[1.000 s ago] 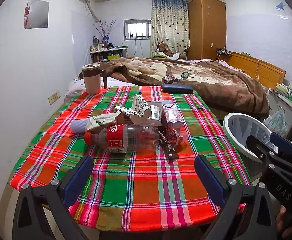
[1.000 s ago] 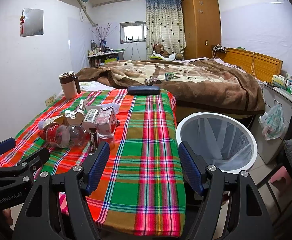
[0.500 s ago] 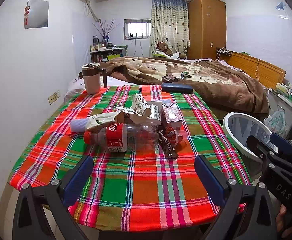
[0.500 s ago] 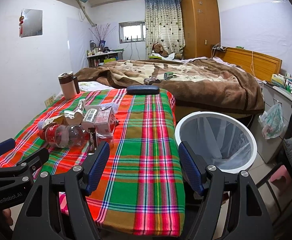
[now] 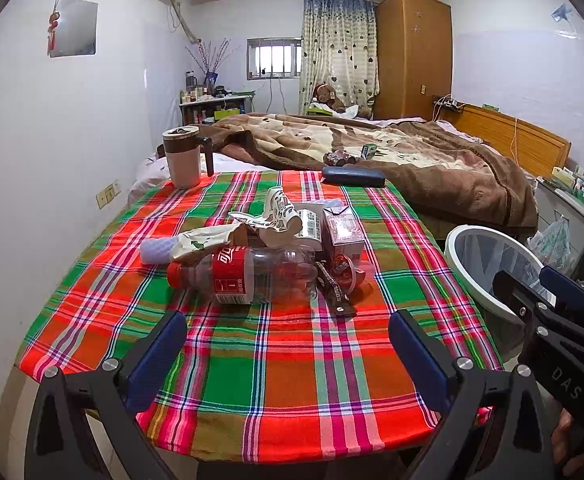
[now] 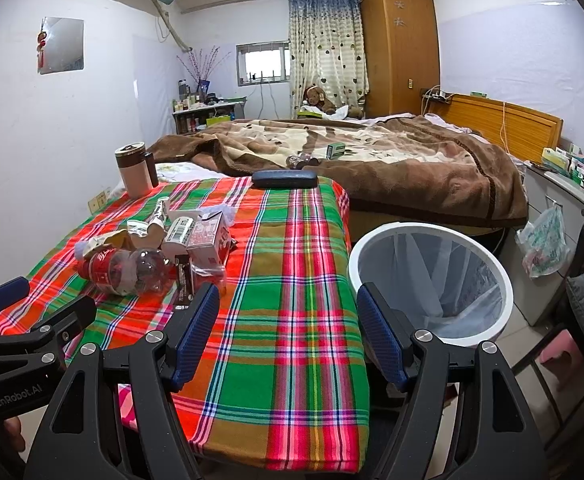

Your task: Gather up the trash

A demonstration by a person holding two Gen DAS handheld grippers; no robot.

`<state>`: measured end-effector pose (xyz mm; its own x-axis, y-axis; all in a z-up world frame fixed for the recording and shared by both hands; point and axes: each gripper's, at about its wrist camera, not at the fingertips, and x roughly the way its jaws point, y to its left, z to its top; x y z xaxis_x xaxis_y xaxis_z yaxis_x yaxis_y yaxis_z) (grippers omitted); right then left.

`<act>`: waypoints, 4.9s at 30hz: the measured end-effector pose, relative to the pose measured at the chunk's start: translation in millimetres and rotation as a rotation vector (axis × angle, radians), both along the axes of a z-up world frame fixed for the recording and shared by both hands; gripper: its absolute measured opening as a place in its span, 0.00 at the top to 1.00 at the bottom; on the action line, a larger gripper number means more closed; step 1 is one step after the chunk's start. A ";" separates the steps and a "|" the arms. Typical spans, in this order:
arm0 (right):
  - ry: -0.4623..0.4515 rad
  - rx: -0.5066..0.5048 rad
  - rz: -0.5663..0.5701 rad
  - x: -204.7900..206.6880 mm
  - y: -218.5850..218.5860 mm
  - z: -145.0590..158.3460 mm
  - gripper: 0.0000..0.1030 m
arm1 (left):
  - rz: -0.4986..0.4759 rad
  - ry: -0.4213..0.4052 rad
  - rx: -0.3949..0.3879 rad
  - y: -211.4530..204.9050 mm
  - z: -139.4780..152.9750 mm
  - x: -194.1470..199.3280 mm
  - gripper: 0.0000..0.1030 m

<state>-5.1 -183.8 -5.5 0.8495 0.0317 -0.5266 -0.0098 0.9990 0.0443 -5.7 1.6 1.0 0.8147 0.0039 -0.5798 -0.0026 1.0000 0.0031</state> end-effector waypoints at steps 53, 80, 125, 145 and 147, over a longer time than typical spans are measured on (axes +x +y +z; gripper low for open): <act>0.170 0.101 0.179 73.6 41.3 -42.2 0.35 | -0.011 0.114 -0.146 99.1 -36.1 47.6 0.03; 0.269 0.176 0.135 100.9 41.6 -58.9 0.92 | -0.125 0.160 -0.177 112.6 -55.0 119.4 0.03; 0.325 0.119 0.131 106.9 18.5 -60.2 0.45 | -0.651 0.286 -0.015 42.1 -46.0 87.0 0.03; 0.366 0.190 0.234 134.0 24.0 -67.7 0.45 | -0.583 0.297 -0.061 38.9 -55.4 123.6 0.16; 0.365 0.188 0.240 135.5 24.0 -67.8 0.45 | -0.573 0.304 -0.081 41.1 -57.7 124.4 0.19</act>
